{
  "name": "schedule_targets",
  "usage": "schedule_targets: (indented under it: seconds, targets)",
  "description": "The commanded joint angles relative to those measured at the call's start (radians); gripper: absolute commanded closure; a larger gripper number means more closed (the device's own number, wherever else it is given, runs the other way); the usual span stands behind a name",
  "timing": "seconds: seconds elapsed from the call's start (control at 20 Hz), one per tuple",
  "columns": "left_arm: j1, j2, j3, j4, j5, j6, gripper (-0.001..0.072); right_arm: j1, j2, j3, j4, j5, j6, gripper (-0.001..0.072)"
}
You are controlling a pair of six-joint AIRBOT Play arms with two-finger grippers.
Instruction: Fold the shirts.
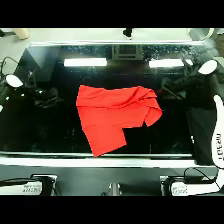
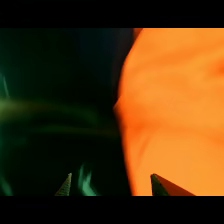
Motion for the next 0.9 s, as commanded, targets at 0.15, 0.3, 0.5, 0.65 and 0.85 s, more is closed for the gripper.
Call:
schedule_targets:
  seconds: [0.15, 0.3, 0.5, 0.65, 0.85]
  targets:
    - [0.02, 0.159, -0.443, -0.107, 0.054, 0.115, 0.0107, -0.076, 0.155, -0.435, -0.041, -0.011, -0.084, 0.0179]
    - [-0.047, 0.158, -0.533, -0.178, 0.141, 0.132, 0.0107, -0.076, 0.167, -0.481, -0.043, -0.024, -0.098, 0.0179]
    - [-0.161, 0.148, -0.547, -0.212, 0.253, 0.116, 0.0107, -0.076, 0.167, -0.485, -0.047, -0.056, -0.107, 0.0179]
    - [-0.221, 0.123, -0.547, -0.288, 0.299, 0.109, 0.0107, -0.076, 0.167, -0.485, -0.057, -0.087, -0.113, 0.0179]
    - [-0.265, 0.086, -0.547, -0.335, 0.369, 0.084, 0.0109, -0.076, 0.166, -0.518, -0.06, -0.175, -0.113, 0.0176]
